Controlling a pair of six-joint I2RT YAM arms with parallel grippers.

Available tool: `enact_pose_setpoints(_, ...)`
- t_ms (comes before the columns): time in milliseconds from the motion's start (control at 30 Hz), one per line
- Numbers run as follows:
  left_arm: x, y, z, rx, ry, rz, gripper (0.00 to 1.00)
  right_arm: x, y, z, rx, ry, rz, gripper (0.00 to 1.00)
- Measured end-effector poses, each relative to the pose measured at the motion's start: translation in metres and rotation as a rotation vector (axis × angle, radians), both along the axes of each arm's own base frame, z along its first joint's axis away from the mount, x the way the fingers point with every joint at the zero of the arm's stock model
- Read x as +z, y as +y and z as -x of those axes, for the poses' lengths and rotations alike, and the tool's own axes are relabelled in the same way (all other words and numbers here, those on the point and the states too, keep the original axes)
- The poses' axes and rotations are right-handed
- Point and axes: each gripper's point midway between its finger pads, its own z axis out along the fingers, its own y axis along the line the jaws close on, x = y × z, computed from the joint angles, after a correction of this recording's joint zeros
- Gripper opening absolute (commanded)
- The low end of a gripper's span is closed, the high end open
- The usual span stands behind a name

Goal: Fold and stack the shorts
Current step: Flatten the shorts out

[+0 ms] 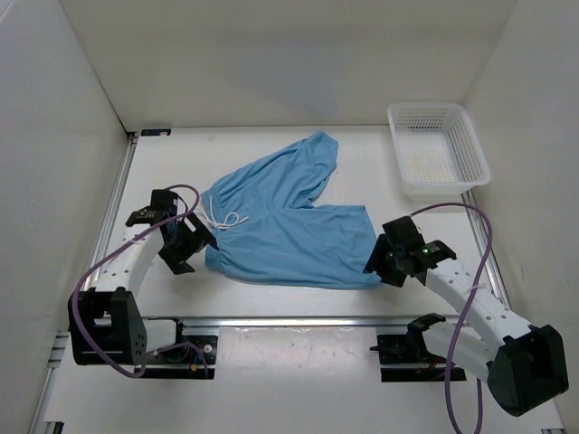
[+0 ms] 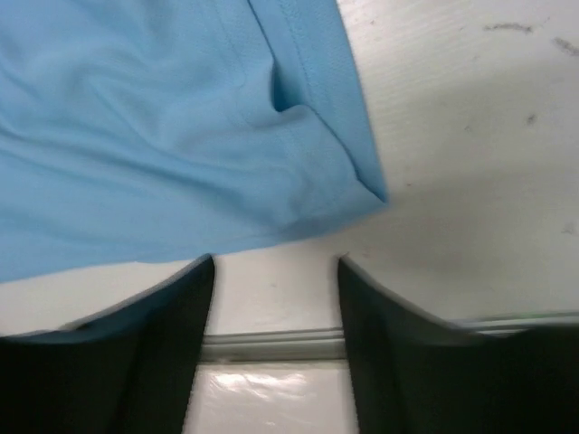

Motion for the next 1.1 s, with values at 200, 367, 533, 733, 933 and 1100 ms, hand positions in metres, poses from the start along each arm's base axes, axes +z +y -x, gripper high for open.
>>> enact_pose_setpoints(200,0.045,0.014,-0.039,-0.018,-0.066,-0.083,0.98,0.031,-0.008,-0.024,-0.009,-0.044,0.112,0.67)
enact_pose_setpoints(367,0.090,0.027,-0.116,-0.006,-0.200,-0.152,0.82,0.088,0.020,-0.123,0.033,-0.181,0.182,0.30)
enact_pose_setpoints(533,0.068,0.034,-0.192,-0.015,-0.183,-0.165,0.87,0.096,0.057,-0.231,0.069,-0.248,0.192,0.26)
enact_pose_setpoints(733,0.003,0.037,-0.214,-0.045,-0.044,-0.150,0.97,0.046,0.070,-0.311,0.072,-0.193,0.170,0.45)
enact_pose_setpoints(933,-0.026,0.040,-0.217,-0.050,0.026,-0.134,0.86,0.000,0.082,-0.357,0.080,-0.155,0.123,0.66)
enact_pose_setpoints(1100,-0.030,0.043,-0.225,-0.058,0.023,-0.126,0.79,-0.022,0.093,-0.371,0.092,-0.141,0.087,0.49)
